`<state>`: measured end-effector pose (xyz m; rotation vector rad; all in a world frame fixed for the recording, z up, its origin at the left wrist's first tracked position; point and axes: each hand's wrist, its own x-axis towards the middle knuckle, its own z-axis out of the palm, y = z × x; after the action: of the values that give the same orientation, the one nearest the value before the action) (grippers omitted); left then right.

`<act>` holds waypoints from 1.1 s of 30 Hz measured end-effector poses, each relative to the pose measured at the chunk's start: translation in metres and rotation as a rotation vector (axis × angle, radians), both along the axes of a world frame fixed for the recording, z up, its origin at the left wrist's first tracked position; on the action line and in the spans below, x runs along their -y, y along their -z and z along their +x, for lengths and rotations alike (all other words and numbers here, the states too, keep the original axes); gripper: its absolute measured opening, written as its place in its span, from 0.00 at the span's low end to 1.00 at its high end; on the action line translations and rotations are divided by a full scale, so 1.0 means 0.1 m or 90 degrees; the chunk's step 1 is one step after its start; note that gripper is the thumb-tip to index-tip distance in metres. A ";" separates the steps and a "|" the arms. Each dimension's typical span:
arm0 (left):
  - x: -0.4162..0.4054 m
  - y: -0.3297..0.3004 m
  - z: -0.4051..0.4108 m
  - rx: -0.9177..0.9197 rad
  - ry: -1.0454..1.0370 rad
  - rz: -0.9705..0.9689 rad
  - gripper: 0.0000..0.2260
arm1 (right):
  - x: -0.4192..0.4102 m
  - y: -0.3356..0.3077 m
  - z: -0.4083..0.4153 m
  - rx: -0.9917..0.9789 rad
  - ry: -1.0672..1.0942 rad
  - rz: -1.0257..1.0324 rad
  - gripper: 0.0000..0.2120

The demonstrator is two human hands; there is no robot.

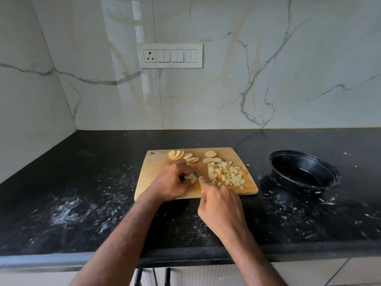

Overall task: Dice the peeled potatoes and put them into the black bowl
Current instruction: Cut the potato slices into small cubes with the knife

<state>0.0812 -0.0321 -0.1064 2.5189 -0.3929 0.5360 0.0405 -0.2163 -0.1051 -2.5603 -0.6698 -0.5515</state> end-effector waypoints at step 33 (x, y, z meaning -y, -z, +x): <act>0.07 -0.03 -0.03 -0.033 -0.056 -0.081 0.29 | 0.16 -0.04 -0.07 0.014 0.059 0.081 0.19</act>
<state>0.0781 -0.0389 -0.1030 2.4298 -0.2218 0.5115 0.0333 -0.2321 -0.1009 -2.4783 -0.5077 -0.6335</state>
